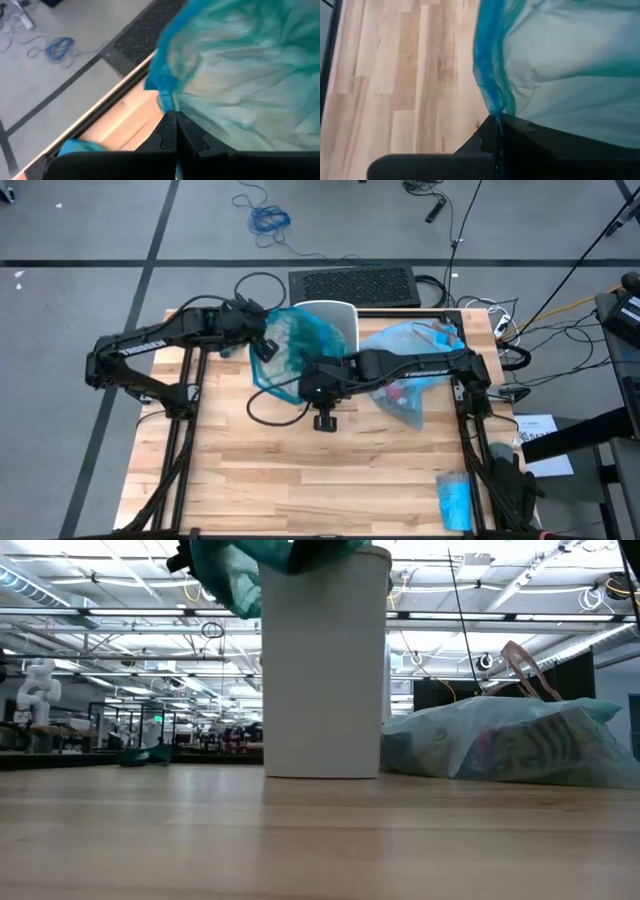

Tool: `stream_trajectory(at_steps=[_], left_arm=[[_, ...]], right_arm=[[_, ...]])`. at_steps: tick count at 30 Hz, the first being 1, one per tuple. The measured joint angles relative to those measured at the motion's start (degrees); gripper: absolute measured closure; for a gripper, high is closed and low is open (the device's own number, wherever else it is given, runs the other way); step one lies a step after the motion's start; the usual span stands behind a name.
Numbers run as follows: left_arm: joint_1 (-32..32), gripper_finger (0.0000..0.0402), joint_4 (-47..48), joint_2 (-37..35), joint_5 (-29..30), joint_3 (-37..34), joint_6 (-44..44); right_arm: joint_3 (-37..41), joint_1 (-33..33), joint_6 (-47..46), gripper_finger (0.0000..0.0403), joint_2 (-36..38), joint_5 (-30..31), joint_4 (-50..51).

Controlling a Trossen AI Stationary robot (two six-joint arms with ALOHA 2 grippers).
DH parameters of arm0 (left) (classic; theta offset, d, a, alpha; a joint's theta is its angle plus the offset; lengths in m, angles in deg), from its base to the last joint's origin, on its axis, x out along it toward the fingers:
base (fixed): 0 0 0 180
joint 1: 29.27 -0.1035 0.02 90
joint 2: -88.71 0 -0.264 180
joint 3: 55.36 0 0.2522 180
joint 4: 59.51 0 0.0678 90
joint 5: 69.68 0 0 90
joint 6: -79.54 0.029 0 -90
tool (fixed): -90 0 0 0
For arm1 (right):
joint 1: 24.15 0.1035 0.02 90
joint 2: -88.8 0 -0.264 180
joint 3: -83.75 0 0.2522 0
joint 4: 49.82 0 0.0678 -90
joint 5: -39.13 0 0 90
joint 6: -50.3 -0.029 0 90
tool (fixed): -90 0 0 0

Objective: Place trash/remove bag and relplace
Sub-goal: Insert the blue trash bag into the white trash bin

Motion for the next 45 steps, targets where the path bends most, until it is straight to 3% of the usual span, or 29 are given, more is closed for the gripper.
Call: stream_trajectory(at_steps=[6, 13, 22, 26, 32, 35, 41, 45], left_arm=[[0.1, 0.0401, -0.1, 0.0, 0.7, 0.0, -0.2], [-0.4, 0.0401, -2.3, -0.1, 2.7, 0.0, 3.8], [-0.4, 0.0402, -15.5, -1.9, 3.7, 0.1, 12.7], [-0.5, 0.0402, -20.0, -2.4, 2.0, 0.1, 16.7], [-0.5, 0.0401, -22.4, -2.4, 1.1, 0.1, 19.5], [-0.5, 0.0401, -23.1, -2.9, 1.2, 0.1, 20.1], [-0.5, 0.0401, -25.6, -5.3, 1.3, 0.1, 20.9], [-0.5, 0.0386, -26.4, -7.2, 1.2, 0.2, 20.4]], right_arm=[[0.0, 0.0, 0.0, 0.0384, 0.4, -0.8, -2.0], [0.0, 0.5, -1.9, 0.0306, 1.2, -1.2, -2.4], [0.0, 0.7, -4.3, 0.0221, 7.5, -0.8, -3.6], [0.0, 0.7, -5.3, 0.0214, 10.5, 1.6, -4.9], [-0.1, -1.3, -4.9, 0.0222, 15.1, 12.0, -4.8], [-0.2, -4.2, -5.3, 0.0226, 16.9, 14.4, -3.5], [-0.2, -13.6, -4.0, 0.0227, 19.2, 13.7, 2.2], [-0.2, -23.0, -2.8, 0.0227, 19.6, 3.3, 2.7]])
